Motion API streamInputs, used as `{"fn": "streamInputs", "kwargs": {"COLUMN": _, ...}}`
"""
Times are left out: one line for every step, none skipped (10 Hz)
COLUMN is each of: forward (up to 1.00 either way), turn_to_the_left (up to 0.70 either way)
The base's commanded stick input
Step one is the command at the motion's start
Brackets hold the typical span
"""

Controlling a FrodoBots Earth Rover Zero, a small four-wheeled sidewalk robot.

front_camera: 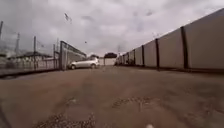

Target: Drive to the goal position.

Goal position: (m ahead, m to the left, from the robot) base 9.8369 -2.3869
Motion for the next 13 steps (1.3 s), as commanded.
{"fn": "streamInputs", "kwargs": {"forward": 0.60, "turn_to_the_left": -0.08}}
{"fn": "streamInputs", "kwargs": {"forward": 0.60, "turn_to_the_left": -0.01}}
{"fn": "streamInputs", "kwargs": {"forward": 0.60, "turn_to_the_left": 0.00}}
{"fn": "streamInputs", "kwargs": {"forward": 0.60, "turn_to_the_left": 0.00}}
{"fn": "streamInputs", "kwargs": {"forward": 0.60, "turn_to_the_left": 0.00}}
{"fn": "streamInputs", "kwargs": {"forward": 0.60, "turn_to_the_left": 0.00}}
{"fn": "streamInputs", "kwargs": {"forward": 0.60, "turn_to_the_left": -0.02}}
{"fn": "streamInputs", "kwargs": {"forward": 0.60, "turn_to_the_left": -0.04}}
{"fn": "streamInputs", "kwargs": {"forward": 0.60, "turn_to_the_left": -0.09}}
{"fn": "streamInputs", "kwargs": {"forward": 0.60, "turn_to_the_left": -0.13}}
{"fn": "streamInputs", "kwargs": {"forward": 0.60, "turn_to_the_left": -0.14}}
{"fn": "streamInputs", "kwargs": {"forward": 0.60, "turn_to_the_left": -0.15}}
{"fn": "streamInputs", "kwargs": {"forward": 0.60, "turn_to_the_left": -0.15}}
